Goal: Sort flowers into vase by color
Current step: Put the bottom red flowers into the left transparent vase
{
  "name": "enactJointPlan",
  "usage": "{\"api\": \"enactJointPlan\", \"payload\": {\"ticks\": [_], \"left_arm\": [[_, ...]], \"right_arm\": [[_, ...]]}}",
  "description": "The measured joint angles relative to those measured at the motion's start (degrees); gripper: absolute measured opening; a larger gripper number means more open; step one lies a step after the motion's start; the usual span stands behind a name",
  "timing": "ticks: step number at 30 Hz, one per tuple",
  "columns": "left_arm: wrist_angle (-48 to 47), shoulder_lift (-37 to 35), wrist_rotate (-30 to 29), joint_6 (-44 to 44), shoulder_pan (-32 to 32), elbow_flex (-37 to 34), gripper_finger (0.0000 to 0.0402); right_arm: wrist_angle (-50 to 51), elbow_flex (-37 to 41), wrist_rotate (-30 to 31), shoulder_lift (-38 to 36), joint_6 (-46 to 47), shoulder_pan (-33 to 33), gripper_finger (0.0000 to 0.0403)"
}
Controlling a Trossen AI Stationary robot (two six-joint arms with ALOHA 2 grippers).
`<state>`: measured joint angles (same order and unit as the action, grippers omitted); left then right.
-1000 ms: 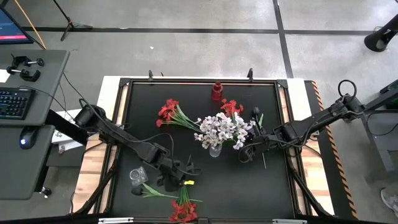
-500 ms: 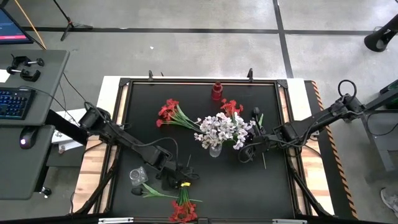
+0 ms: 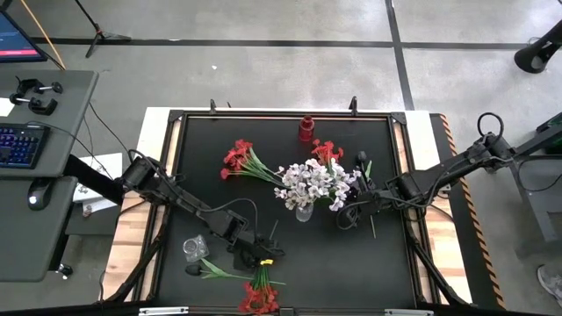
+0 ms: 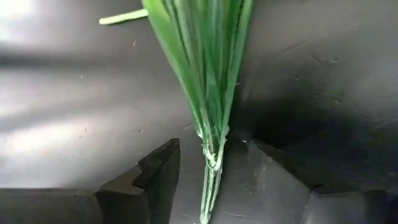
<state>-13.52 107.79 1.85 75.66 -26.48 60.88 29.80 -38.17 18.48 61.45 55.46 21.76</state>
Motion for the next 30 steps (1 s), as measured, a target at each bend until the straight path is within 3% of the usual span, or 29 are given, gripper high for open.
{"api": "enactJointPlan", "payload": {"ticks": [4,12,15,24,30], "left_arm": [[0.28,0.14,2.82,1.38,0.66,-0.06,0.0144],[1.62,2.67,6.74,1.16,1.84,0.03,0.0019],[0.59,2.82,6.72,-0.91,1.84,0.97,0.0009],[-12.00,-7.31,6.94,-19.46,4.68,3.37,0.0001],[-16.41,-18.76,18.23,-44.17,7.84,3.24,0.0001]], "right_arm": [[0.01,0.00,0.00,0.01,0.00,0.00,0.0256],[-0.03,0.00,0.20,0.01,0.05,0.00,0.0256],[-0.10,0.00,0.22,0.01,0.16,0.00,0.0256],[-0.65,0.00,0.52,0.00,0.60,0.00,0.0256],[-0.95,0.00,0.66,-0.02,1.07,0.00,0.0256]]}}
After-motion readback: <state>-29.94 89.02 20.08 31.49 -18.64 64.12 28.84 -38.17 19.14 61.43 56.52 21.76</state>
